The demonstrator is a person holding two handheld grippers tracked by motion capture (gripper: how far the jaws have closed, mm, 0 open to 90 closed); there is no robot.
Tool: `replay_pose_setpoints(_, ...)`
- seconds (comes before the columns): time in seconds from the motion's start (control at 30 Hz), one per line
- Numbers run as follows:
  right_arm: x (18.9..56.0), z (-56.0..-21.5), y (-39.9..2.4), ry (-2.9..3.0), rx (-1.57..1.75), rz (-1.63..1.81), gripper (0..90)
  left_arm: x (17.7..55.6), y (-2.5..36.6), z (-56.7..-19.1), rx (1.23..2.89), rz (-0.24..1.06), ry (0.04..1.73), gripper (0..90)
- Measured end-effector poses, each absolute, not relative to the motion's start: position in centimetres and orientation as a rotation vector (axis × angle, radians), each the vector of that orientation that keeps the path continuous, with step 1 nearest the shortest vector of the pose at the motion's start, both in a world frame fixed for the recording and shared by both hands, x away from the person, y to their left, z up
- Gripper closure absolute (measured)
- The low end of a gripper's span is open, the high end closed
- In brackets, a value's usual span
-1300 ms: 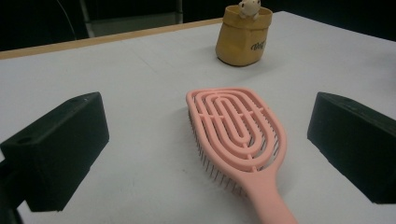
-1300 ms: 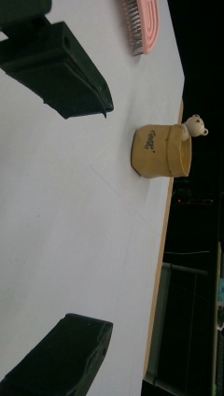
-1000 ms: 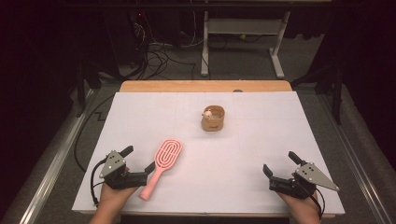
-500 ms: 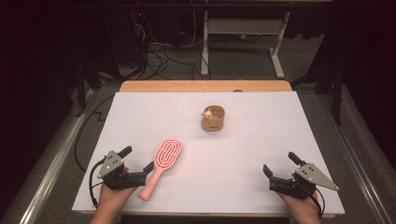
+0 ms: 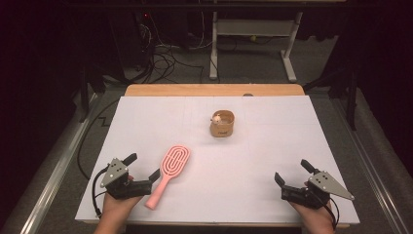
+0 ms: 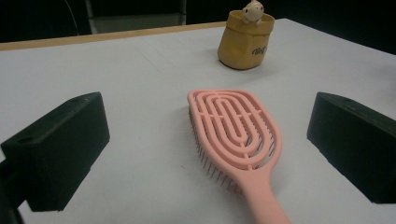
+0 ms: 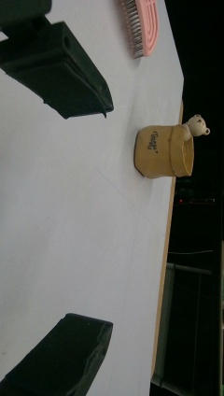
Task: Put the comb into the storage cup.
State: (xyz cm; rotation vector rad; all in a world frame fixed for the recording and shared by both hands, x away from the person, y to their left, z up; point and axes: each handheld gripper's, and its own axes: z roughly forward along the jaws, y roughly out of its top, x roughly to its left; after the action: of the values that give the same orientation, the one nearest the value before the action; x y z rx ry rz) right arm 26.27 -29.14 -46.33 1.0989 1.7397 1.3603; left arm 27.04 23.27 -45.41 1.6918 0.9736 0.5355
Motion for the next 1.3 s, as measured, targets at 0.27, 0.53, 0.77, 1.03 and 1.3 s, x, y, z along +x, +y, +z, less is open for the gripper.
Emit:
replay_pose_setpoints(0.27, 26.34, -46.34, -29.15, 1.742, 1.099, 1.364, 0.4, 27.20, 23.24, -45.45, 1.698, 0.513, 0.967, 0.0)
replay_pose_setpoints(0.53, 26.32, -46.33, -29.12, 1.745, 1.096, 1.363, 0.4, 27.14, 23.19, -45.38, 1.707, 0.518, 0.959, 0.0)
replay_pose_setpoints(0.77, 26.24, -46.29, -28.98, 1.747, 1.089, 1.361, 0.4, 27.05, 23.15, -45.28, 1.707, 0.525, 0.960, 0.0)
replay_pose_setpoints(1.03, 26.18, -46.25, -29.09, 1.739, 1.095, 1.364, 0.4, 26.98, 23.06, -45.25, 1.720, 0.528, 0.958, 2.3)
replay_pose_setpoints(1.3, 26.24, -46.27, -29.14, 1.742, 1.092, 1.366, 0.5, 26.76, 23.03, -45.14, 1.730, 0.541, 0.925, 13.9)
